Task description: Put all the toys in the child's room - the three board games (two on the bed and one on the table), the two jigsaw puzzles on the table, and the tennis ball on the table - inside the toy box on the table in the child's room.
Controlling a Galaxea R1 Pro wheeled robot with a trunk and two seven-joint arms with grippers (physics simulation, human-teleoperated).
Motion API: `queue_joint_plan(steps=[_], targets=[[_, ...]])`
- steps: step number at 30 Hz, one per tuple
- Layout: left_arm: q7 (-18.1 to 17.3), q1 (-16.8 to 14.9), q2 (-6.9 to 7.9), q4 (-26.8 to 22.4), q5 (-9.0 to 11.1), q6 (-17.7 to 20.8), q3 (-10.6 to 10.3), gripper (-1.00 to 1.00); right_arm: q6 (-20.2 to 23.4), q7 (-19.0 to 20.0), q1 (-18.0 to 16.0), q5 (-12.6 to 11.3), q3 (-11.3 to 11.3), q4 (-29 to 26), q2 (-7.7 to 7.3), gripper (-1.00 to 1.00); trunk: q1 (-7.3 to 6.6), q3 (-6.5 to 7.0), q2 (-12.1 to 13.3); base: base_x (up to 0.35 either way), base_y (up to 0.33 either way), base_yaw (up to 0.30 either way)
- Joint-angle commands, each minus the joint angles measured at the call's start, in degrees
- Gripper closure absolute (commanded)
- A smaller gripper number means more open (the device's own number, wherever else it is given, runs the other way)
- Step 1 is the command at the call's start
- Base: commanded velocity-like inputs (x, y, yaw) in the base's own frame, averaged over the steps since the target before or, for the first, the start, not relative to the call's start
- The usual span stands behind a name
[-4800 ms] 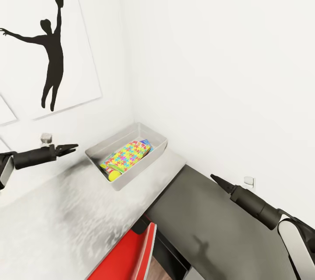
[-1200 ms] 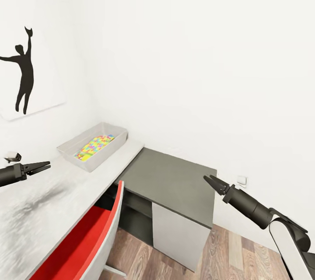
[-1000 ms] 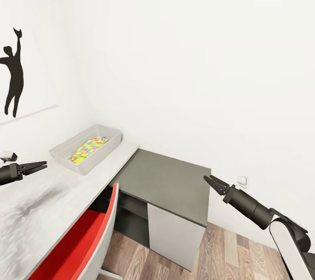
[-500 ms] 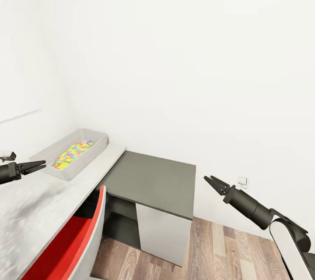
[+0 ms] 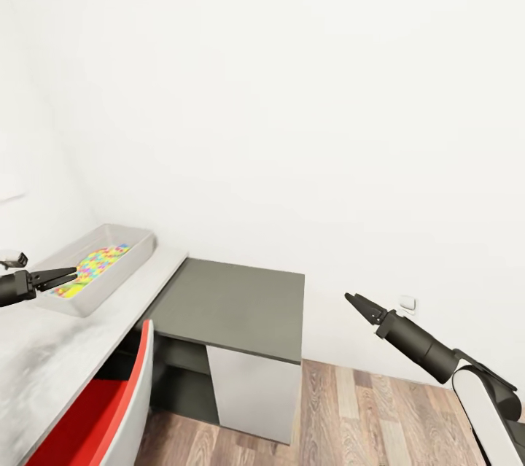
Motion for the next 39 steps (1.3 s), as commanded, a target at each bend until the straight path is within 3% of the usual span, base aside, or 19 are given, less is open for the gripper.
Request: queue_joint_plan(steps=[1, 9, 19, 35, 39], targets=[[-0.23, -0.03, 0.02, 0.00, -0.03, 0.61, 0.00, -1.00, 0.45, 0.02, -0.07, -0.38, -0.06, 0.04, 0.00, -1.00, 0.04, -0.06, -0.13, 0.000, 0.000, -0.219], [-0.23, -0.03, -0.21, -0.02, -0.09, 0.56, -0.11, -1.00, 0.46, 0.02, -0.07, -0.46, -0.17, 0.24, 0.00, -1.00, 0.04, 0.48, -0.13, -0.010, 0.000, -0.219], [-0.23, -0.03, -0.60, -0.09, -0.09, 0.55, -0.19, -1.00, 0.46, -0.03, -0.07, -0.47, -0.17, 0.26, 0.00, -1.00, 0.04, 1.16, -0.13, -0.248, 0.000, -0.219], [-0.23, -0.03, -0.78, -0.09, -0.09, 0.60, -0.20, -1.00, 0.44, -0.07, -0.07, -0.40, -0.19, 0.26, 0.00, -1.00, 0.04, 2.25, -0.13, -0.105, 0.000, -0.219], [-0.23, -0.03, -1.80, -0.14, -0.13, 0.61, -0.83, -1.00, 0.40, -0.45, -0.07, -0.12, -0.17, 0.26, 0.10, -1.00, 0.04, 2.42, -0.13, -0.010, 0.000, -0.133]])
